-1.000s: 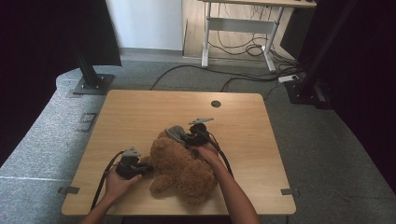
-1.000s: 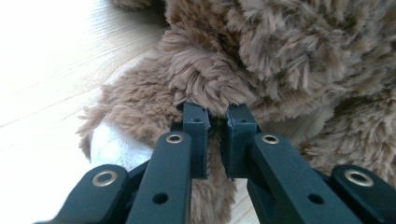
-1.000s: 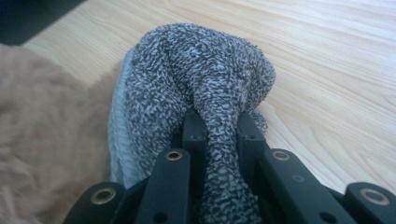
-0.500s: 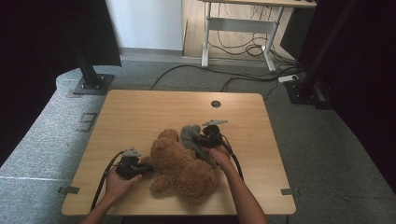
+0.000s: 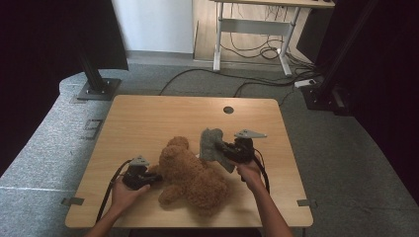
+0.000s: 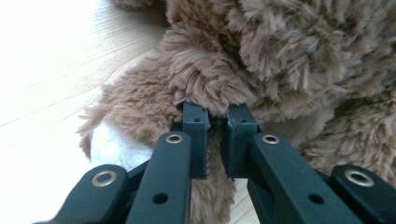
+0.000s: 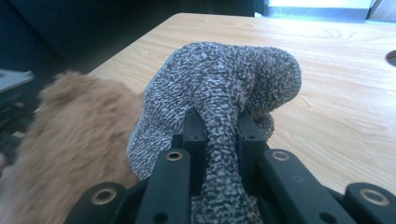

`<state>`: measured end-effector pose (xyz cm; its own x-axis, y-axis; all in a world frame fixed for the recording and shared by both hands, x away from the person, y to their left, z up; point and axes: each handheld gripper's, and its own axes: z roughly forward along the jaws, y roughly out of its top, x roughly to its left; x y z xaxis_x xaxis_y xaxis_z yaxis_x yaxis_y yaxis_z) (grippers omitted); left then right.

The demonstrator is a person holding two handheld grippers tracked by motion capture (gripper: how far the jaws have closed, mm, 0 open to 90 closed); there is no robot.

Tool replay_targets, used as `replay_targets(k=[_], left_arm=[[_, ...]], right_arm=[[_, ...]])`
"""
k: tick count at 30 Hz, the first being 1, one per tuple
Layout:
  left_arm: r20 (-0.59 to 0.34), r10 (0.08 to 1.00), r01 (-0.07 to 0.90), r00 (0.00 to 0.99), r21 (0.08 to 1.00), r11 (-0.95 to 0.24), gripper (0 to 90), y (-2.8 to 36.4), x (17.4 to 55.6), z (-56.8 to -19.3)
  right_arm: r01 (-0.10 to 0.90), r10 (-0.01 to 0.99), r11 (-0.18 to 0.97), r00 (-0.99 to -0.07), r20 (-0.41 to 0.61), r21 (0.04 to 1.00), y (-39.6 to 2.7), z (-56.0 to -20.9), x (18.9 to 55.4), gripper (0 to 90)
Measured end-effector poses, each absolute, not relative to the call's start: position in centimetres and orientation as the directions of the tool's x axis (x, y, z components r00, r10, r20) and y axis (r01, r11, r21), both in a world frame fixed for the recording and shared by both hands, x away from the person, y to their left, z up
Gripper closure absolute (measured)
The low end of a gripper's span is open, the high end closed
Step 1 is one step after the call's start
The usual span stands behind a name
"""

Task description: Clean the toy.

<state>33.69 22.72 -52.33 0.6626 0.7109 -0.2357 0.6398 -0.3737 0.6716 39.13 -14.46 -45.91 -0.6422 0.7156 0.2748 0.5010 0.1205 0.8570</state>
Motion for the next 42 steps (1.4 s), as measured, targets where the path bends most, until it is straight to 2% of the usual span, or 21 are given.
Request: replay_targets(k=[7, 16, 22, 30, 37, 42], left_arm=[[-0.241, 0.709, 0.642, 0.663, 0.671, -0.371, 80.8, 22.8, 33.8, -52.3], [-0.244, 0.710, 0.645, 0.661, 0.669, -0.370, 80.8, 22.8, 33.8, -52.3], [-0.244, 0.711, 0.645, 0.660, 0.669, -0.369, 80.9, 22.8, 33.8, -52.3], [-0.233, 0.717, 0.642, 0.657, 0.671, -0.370, 80.7, 22.9, 33.6, -52.2], [-0.237, 0.725, 0.648, 0.646, 0.673, -0.357, 80.7, 23.3, 33.7, -52.2], [-0.238, 0.726, 0.648, 0.645, 0.675, -0.353, 80.6, 23.3, 33.7, -52.2]], right_arm=[[0.487, 0.721, 0.116, -0.641, 0.264, 0.866, -18.2, -45.4, 34.9, 78.1], [0.546, 0.716, 0.129, -0.629, 0.303, 0.828, -21.0, -48.7, 29.9, 78.0], [0.571, 0.700, 0.161, -0.641, 0.315, 0.805, -20.2, -50.6, 27.9, 77.1], [0.550, 0.737, 0.202, -0.631, 0.244, 0.811, -17.5, -51.7, 27.2, 70.3], [0.523, 0.723, 0.245, -0.659, 0.205, 0.817, -16.0, -52.0, 27.0, 63.4], [0.526, 0.736, 0.276, -0.654, 0.175, 0.804, -15.5, -52.4, 27.6, 70.0]])
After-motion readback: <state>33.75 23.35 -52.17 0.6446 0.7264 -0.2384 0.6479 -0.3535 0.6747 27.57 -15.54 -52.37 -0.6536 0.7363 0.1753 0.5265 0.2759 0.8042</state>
